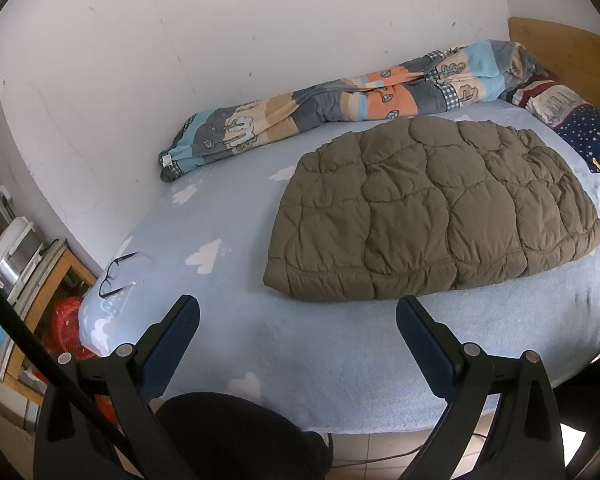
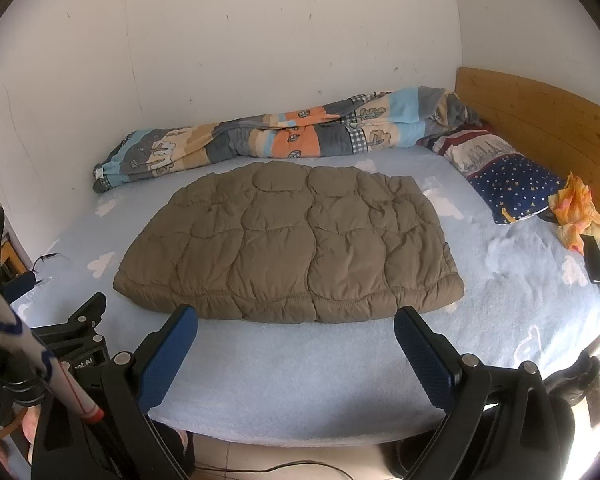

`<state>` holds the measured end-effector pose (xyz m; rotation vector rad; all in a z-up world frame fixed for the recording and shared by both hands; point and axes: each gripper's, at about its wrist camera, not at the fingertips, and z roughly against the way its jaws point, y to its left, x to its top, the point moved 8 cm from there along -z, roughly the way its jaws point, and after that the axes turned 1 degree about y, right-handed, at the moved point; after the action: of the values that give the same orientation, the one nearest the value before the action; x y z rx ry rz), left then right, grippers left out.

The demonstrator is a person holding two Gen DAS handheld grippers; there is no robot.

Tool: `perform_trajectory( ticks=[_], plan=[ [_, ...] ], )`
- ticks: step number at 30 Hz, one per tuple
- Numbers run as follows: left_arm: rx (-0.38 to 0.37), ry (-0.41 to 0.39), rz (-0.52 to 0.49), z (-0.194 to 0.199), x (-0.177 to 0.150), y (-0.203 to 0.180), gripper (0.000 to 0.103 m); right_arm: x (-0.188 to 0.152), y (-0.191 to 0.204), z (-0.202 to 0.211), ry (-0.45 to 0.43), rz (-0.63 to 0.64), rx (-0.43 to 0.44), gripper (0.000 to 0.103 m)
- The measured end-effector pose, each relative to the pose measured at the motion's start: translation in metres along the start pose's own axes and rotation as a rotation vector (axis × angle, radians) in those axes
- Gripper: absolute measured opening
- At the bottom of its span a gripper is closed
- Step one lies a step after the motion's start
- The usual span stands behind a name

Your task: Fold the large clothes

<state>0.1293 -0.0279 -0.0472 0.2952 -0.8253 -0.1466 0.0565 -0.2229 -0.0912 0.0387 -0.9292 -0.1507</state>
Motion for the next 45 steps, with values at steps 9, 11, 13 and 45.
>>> perform_trajectory(
  ticks=[9, 11, 13, 45],
  plan=[
    [-0.006, 0.009, 0.004, -0.004, -0.002, 0.001, 0.098, -0.004, -0.002, -0.004, 0.015, 0.021, -0.032, 0.101],
    [-0.004, 0.008, 0.005, -0.004, -0.001, 0.001, 0.098, -0.004, -0.003, -0.006, 0.019, 0.023, -0.037, 0.101],
    [-0.005, 0.010, 0.004, -0.004, -0.002, 0.001, 0.098, -0.004, -0.004, -0.006, 0.020, 0.022, -0.038, 0.101],
    [-0.010, 0.018, 0.001, -0.008, -0.003, 0.001, 0.098, -0.015, -0.008, -0.023, 0.065, 0.048, -0.075, 0.101]
  ],
)
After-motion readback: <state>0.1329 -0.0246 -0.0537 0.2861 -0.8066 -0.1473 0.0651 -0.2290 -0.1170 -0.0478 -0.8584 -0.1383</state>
